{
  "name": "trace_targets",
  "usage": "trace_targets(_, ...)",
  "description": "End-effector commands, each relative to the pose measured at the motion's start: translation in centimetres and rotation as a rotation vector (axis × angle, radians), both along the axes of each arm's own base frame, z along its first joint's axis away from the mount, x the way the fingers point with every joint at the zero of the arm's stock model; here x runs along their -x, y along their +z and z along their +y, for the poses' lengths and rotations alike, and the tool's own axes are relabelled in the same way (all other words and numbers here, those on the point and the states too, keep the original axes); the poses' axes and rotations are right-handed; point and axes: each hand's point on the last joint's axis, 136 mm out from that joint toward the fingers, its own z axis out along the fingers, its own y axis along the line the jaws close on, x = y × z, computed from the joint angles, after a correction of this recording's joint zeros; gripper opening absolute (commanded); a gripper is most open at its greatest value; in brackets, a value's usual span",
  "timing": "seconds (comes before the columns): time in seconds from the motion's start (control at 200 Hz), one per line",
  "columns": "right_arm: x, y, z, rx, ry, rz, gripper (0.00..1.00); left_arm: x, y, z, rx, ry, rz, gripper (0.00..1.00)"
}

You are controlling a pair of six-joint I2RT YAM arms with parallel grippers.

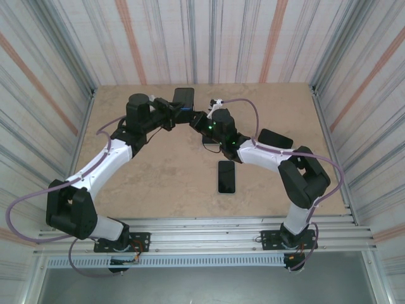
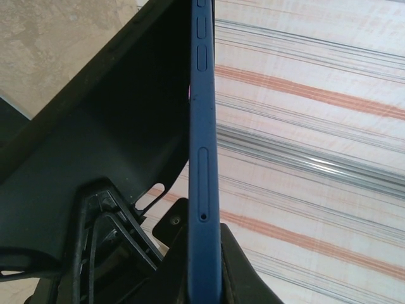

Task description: Take the phone out of the phone case

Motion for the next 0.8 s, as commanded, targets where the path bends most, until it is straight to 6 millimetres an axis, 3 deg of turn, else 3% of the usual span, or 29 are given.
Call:
trace_targets(0.0,-0.7,-2.2,-2.6,0.085,-0.091,0.065,0.03,0.0,7.9,1.0,0.028,0.024,-0.257,0.00)
trace_targets(0.205,-1.0,1.4,0.1,0.023,-0.054,0.007,0.03,-0.1,7.4,-1.6,0.056,-0.023,-0.237,0.00)
trace_targets(0.441,-1.7,2.2,0.6,0.043,-0.080,-0.008,0.02,0.4,7.9,-4.1,0.091,-0.079,-0.225,0.00)
trace_targets(0.571,-2.2,2.3,-2.0,0.119,-0.168,-0.007,0.01,0.8,7.8,-3.6,0.071,-0.073,-0.212,0.00)
trace_targets(0.671,-2.6,2.3,-4.9,0.156,-0.252,-0.009,0.00,0.6,7.4,-1.8,0.045,-0.041,-0.206,0.00)
trace_targets(0.797,-2.8,2.9,-5.4,0.125,-0.223,-0.034,0.00,0.5,7.3,0.0,-0.005,-0.008,-0.217,0.00)
